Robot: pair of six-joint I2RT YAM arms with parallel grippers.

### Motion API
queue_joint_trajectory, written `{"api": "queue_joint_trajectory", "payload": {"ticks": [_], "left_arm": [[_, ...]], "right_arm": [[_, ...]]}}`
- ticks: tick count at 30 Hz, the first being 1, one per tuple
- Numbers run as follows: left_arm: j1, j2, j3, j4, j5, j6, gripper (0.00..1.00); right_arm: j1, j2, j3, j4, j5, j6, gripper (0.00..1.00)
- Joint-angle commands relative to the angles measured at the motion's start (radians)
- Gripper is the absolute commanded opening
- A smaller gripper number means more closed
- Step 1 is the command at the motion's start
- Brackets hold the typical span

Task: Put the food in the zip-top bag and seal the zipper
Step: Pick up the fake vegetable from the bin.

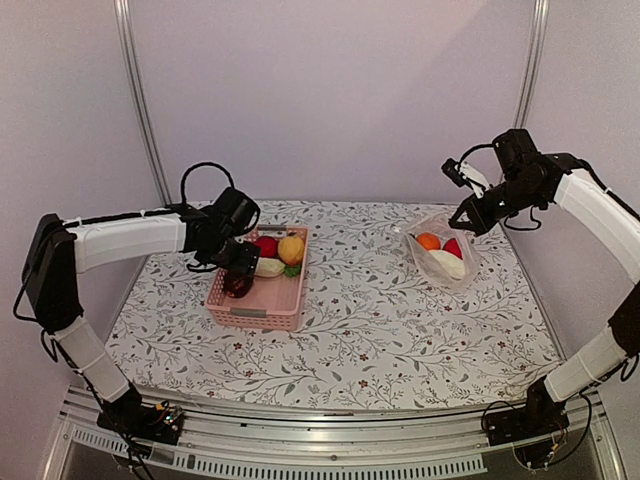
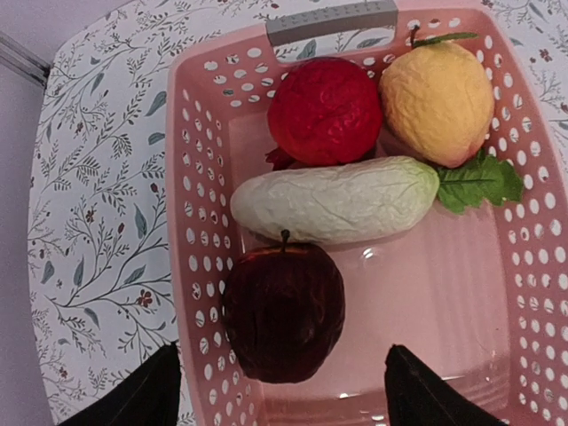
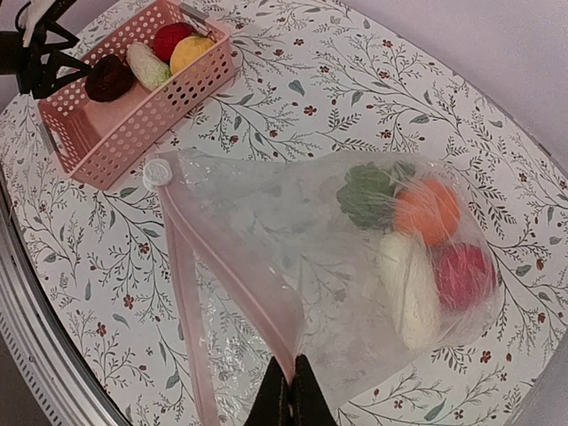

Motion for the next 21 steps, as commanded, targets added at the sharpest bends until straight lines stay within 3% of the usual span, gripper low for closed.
{"api": "queue_joint_trajectory", "payload": {"ticks": [1,13,21], "left_arm": [[0.016,0.073,0.008,-0.02,-0.001,0.078,0.79],[0.02,0.319,0.233,-0.175,-0.084,0.117,0.71],[0.012,0.354,0.241,-0.219,-0.151,0.083,0.74]], "right_arm": [[0.008,-0.034,-0.03,0.015,-0.022,0.009,0.0],[0.007,-0.07,-0.056,0.011,-0.018,0.003,0.0],[0.008,-0.077,-0.063,0.009,-0.016,0.001,0.0]]}}
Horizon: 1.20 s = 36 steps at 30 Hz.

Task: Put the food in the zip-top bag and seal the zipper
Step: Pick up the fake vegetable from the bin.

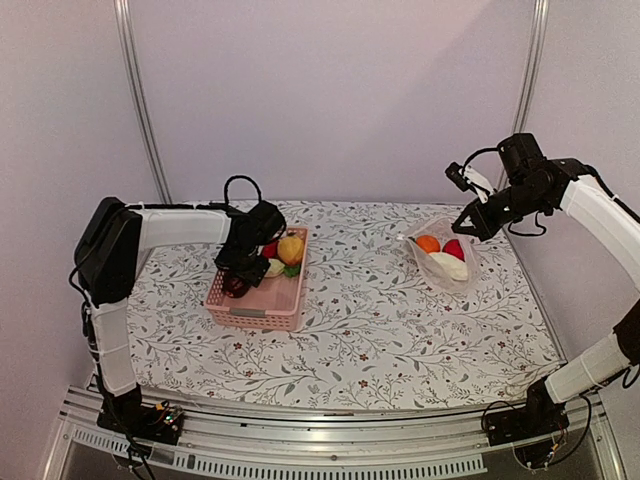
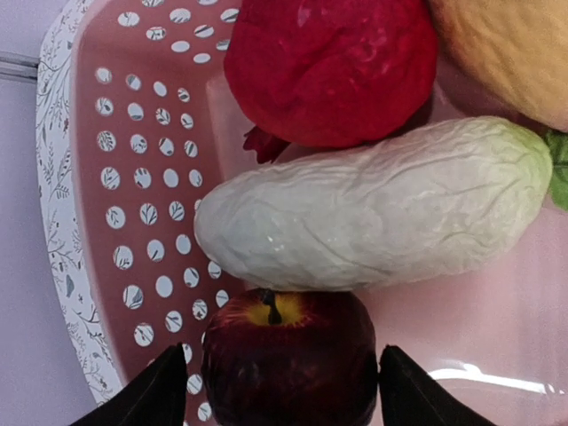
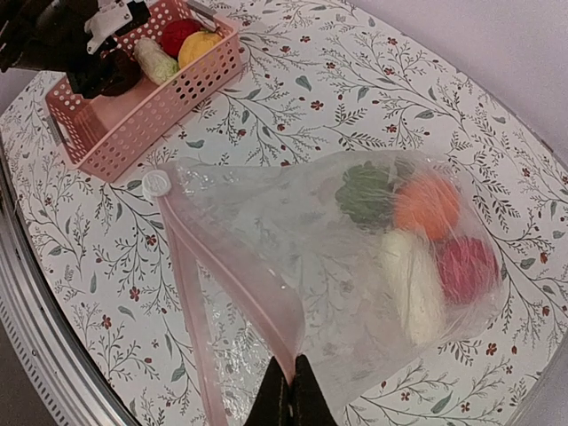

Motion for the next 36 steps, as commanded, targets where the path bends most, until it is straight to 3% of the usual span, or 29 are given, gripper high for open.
{"api": "queue_joint_trajectory", "payload": {"ticks": [1,14,18,23,36], "left_arm": [[0.005,0.01,-0.001,-0.051,-0.05,-0.023,0.74],[0.003,0.037,-0.038,-0.011,0.01,-0.031,0.72],[-0.002,0.031,-0.026,-0.017,0.033,-0.031,0.63],[-0.026,-0.019,0.004,-0.059,0.045,-0.045,0.54],[-0.133,-0.202,0.156,-0.123,0.161,-0.088,0.49]], "right_arm": [[0.008,-0.02,-0.006,0.007,-0.007,0.002,0.0],[0.008,-0.006,-0.004,0.005,-0.019,0.005,0.0],[0.008,-0.01,-0.008,0.006,-0.015,0.003,0.0],[0.008,-0.009,-0.008,0.006,-0.013,0.003,0.0],[0.009,-0.006,0.002,-0.002,-0.017,0.002,0.0]]}}
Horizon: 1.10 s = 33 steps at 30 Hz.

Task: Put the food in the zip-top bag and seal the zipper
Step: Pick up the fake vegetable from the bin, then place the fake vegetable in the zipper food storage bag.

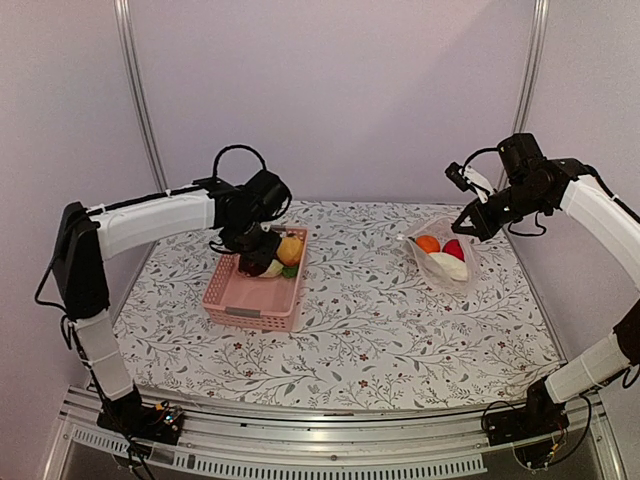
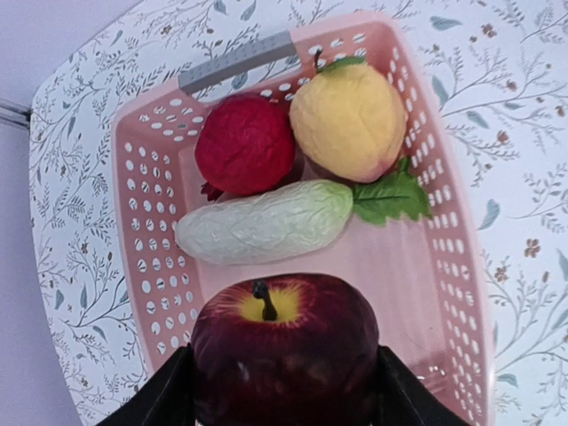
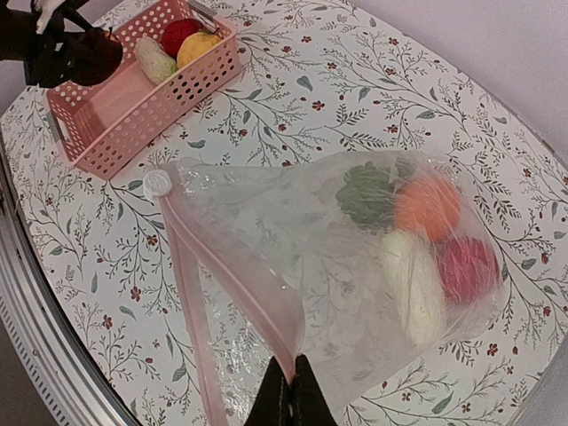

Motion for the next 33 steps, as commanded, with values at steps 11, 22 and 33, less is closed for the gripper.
{"api": "queue_joint_trajectory", "payload": {"ticks": [11,22,33], "left_arm": [[-0.295,-0.233,0.058,0.489,0.337,0.105,0.47],[-0.48,-0.228,-0.005,0.907,0.423,0.269,0.45],[-0.536,-0.124,-0.005,1.06,0.452,0.416,0.46]], "right_arm": [[0.019,-0.008,0.026,-0.037,-0.058,0.0,0.0],[0.05,-0.006,0.112,-0.125,-0.15,-0.003,0.0],[0.065,0.012,0.187,-0.192,-0.272,-0.029,0.0]]}}
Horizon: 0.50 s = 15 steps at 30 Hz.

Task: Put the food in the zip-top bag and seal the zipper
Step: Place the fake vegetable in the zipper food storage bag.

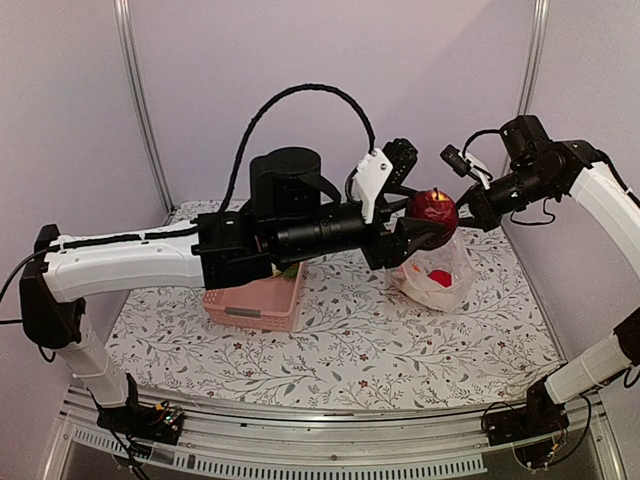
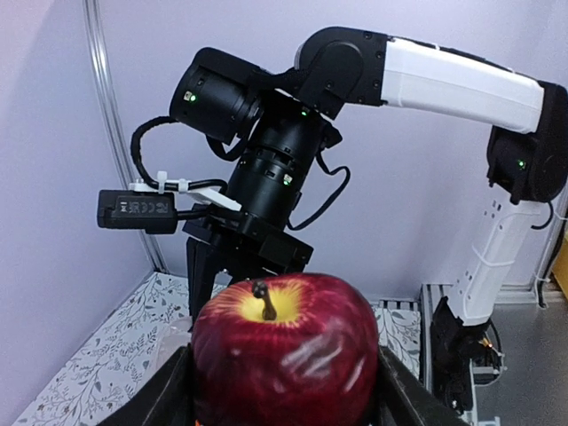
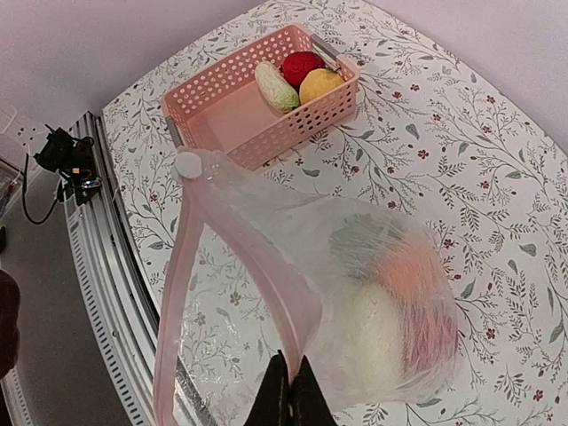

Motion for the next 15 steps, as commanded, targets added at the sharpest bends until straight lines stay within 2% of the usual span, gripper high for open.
{"api": "queue_joint_trajectory", "payload": {"ticks": [1,8,11,13,15], "left_arm": [[-0.017,0.069,-0.009,0.074,-0.014,0.097,0.46],[-0.016,0.179,0.017,0.037,-0.224,0.149,0.46],[-0.015,0.213,0.023,0.03,-0.266,0.149,0.48],[-0.012,0.255,0.05,0.027,-0.325,0.145,0.58],[-0.013,0.316,0.156,-0.007,-0.443,0.145,0.74]], "right_arm": [[0.009,0.013,0.03,-0.034,-0.054,-0.018,0.0],[0.009,0.018,0.024,-0.03,-0.032,-0.018,0.0],[0.009,0.017,0.021,-0.03,-0.027,-0.019,0.0],[0.008,0.019,0.02,-0.025,-0.023,-0.018,0.0],[0.009,0.025,0.03,-0.012,0.003,-0.004,0.0]]}}
